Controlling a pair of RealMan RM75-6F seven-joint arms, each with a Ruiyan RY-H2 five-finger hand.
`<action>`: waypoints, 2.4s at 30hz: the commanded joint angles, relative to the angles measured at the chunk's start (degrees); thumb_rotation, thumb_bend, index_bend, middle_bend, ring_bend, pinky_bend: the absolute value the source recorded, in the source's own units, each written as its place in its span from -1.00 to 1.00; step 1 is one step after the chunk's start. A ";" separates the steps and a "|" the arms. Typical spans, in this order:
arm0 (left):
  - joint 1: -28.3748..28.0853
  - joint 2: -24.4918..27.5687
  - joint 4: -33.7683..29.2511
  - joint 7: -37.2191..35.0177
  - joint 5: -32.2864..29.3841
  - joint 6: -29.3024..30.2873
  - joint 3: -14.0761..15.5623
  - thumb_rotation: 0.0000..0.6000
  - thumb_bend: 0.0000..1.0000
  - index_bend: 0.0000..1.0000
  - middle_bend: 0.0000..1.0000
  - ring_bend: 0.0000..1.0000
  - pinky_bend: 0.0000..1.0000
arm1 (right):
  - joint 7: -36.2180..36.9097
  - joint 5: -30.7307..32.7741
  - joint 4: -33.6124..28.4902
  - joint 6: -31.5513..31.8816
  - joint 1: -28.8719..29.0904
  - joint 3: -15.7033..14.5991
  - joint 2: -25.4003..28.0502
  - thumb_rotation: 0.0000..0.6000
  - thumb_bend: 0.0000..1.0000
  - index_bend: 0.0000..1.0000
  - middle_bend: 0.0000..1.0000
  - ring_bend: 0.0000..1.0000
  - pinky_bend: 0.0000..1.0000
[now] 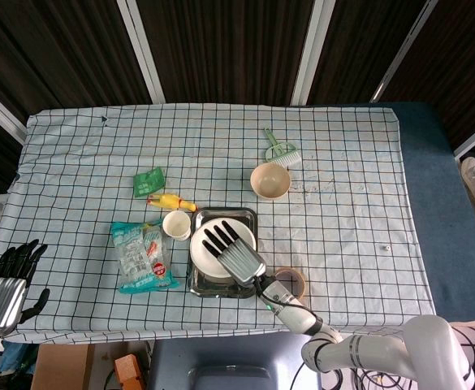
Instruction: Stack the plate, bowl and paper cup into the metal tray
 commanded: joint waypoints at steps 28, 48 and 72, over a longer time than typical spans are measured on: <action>0.13 -0.23 0.01 0.46 0.14 0.33 0.10 1.00 -0.18 -1.00 -1.00 -1.00 -0.85 | 0.19 10.55 -11.06 0.72 2.49 -1.28 6.21 1.00 -1.00 -1.00 -1.00 -1.00 -1.00; -0.20 -0.54 -0.04 1.06 -0.66 -0.51 -0.12 1.00 -0.19 -1.00 -1.00 -1.00 -0.85 | 4.50 10.36 -4.22 10.32 -1.36 3.75 16.66 1.00 -0.98 -0.72 -1.00 -1.00 -1.00; -0.93 -0.44 0.35 0.68 -2.31 -1.98 -0.69 1.00 -0.19 -1.00 -1.00 -1.00 -0.85 | 11.38 16.86 33.85 0.51 8.55 7.63 -4.14 1.00 -0.58 -0.23 -1.00 -1.00 -1.00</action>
